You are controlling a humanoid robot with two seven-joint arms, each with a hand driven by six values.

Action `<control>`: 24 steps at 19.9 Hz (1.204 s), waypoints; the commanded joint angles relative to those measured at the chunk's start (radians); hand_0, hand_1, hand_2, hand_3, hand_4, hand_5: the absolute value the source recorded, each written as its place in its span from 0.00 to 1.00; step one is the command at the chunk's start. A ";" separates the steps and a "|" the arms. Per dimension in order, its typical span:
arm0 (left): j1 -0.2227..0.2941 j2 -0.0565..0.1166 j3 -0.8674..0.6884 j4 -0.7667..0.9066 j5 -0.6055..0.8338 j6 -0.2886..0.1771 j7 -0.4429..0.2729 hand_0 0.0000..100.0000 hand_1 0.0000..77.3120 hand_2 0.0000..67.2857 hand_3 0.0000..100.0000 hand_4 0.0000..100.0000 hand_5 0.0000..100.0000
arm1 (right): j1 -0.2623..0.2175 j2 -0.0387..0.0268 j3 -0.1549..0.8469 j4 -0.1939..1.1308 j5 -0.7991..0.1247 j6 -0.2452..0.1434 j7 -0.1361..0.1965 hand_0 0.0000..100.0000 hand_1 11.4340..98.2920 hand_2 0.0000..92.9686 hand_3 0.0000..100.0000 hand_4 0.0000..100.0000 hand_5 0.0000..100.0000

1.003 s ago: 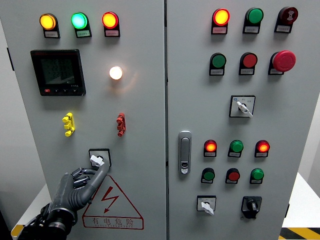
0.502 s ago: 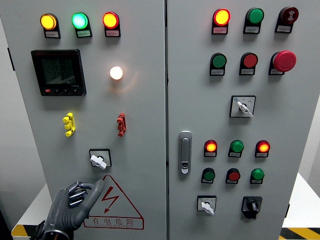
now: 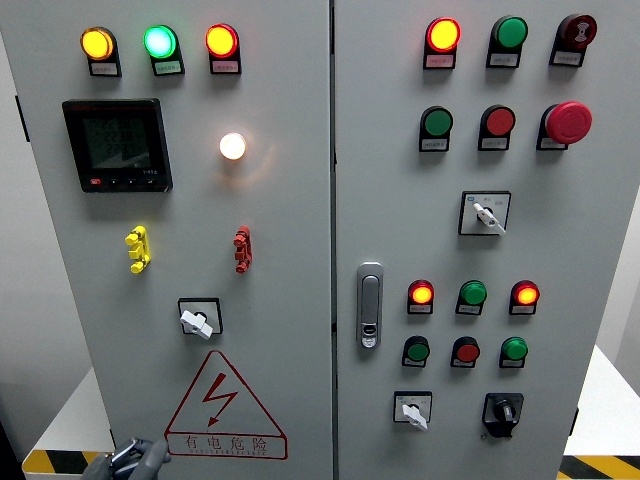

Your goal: Turn on light switch 1

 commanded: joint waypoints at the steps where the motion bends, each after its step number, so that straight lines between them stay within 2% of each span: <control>1: 0.092 0.071 0.044 0.016 -0.094 -0.003 -0.014 0.00 0.55 0.85 1.00 1.00 0.92 | 0.000 0.0000 0.000 0.000 0.000 0.000 -0.001 0.00 0.13 0.00 0.11 0.23 0.15; 3: 0.160 0.114 0.074 0.051 -0.194 -0.005 -0.023 0.00 0.55 0.82 0.99 1.00 0.86 | -0.001 0.0000 0.000 0.000 0.000 0.000 0.000 0.00 0.13 0.00 0.11 0.23 0.15; 4: 0.186 0.131 0.093 0.072 -0.238 -0.008 -0.027 0.00 0.54 0.79 0.94 1.00 0.80 | -0.001 0.0000 0.000 0.000 0.000 0.000 0.000 0.00 0.13 0.00 0.11 0.23 0.15; 5: 0.207 0.154 0.117 0.111 -0.289 -0.017 -0.028 0.00 0.53 0.73 0.84 0.96 0.72 | -0.001 0.0000 0.000 0.000 0.000 0.000 -0.001 0.00 0.13 0.00 0.11 0.23 0.15; 6: 0.224 0.169 0.139 0.147 -0.324 -0.026 -0.034 0.00 0.52 0.66 0.76 0.90 0.70 | -0.001 0.0000 0.000 0.000 0.000 0.000 0.000 0.00 0.13 0.00 0.11 0.23 0.15; 7: 0.246 0.177 0.159 0.201 -0.353 -0.038 -0.048 0.00 0.51 0.59 0.67 0.84 0.67 | 0.000 0.0000 0.000 0.000 0.000 0.000 0.000 0.00 0.13 0.00 0.11 0.23 0.15; 8: 0.256 0.177 0.175 0.255 -0.369 -0.049 -0.065 0.00 0.48 0.51 0.58 0.77 0.65 | -0.001 0.0000 0.000 0.000 0.000 0.000 0.000 0.00 0.13 0.00 0.11 0.23 0.15; 9: 0.264 0.177 0.200 0.330 -0.372 -0.070 -0.079 0.00 0.48 0.50 0.56 0.75 0.65 | -0.001 0.0000 0.000 0.000 0.000 0.000 -0.001 0.00 0.13 0.00 0.11 0.23 0.15; 11: 0.266 0.177 0.270 0.466 -0.374 -0.100 -0.106 0.00 0.44 0.45 0.47 0.65 0.64 | -0.001 0.0000 0.000 0.000 0.000 0.000 -0.001 0.00 0.13 0.00 0.11 0.23 0.15; 15: 0.244 0.180 0.428 0.771 -0.372 -0.189 -0.200 0.00 0.33 0.40 0.39 0.57 0.60 | 0.000 0.0000 0.000 0.000 0.000 0.000 0.000 0.00 0.13 0.00 0.11 0.23 0.15; 16: 0.234 0.180 0.476 0.842 -0.372 -0.204 -0.217 0.00 0.26 0.39 0.37 0.54 0.57 | -0.001 0.0000 0.000 0.000 0.000 0.000 0.000 0.00 0.13 0.00 0.11 0.23 0.15; 18: 0.214 0.180 0.572 0.960 -0.374 -0.207 -0.252 0.00 0.21 0.37 0.32 0.49 0.53 | -0.001 0.0000 0.000 0.000 0.000 0.000 -0.001 0.00 0.13 0.00 0.11 0.23 0.15; 21: 0.181 0.163 0.727 1.108 -0.401 -0.209 -0.281 0.00 0.14 0.34 0.27 0.43 0.46 | 0.000 0.0000 0.000 0.000 0.000 0.000 0.000 0.00 0.13 0.00 0.11 0.23 0.15; 24: 0.163 0.128 0.907 1.227 -0.505 -0.221 -0.278 0.00 0.08 0.32 0.18 0.35 0.35 | -0.001 0.0000 0.000 0.000 0.000 0.000 -0.001 0.00 0.13 0.00 0.11 0.23 0.15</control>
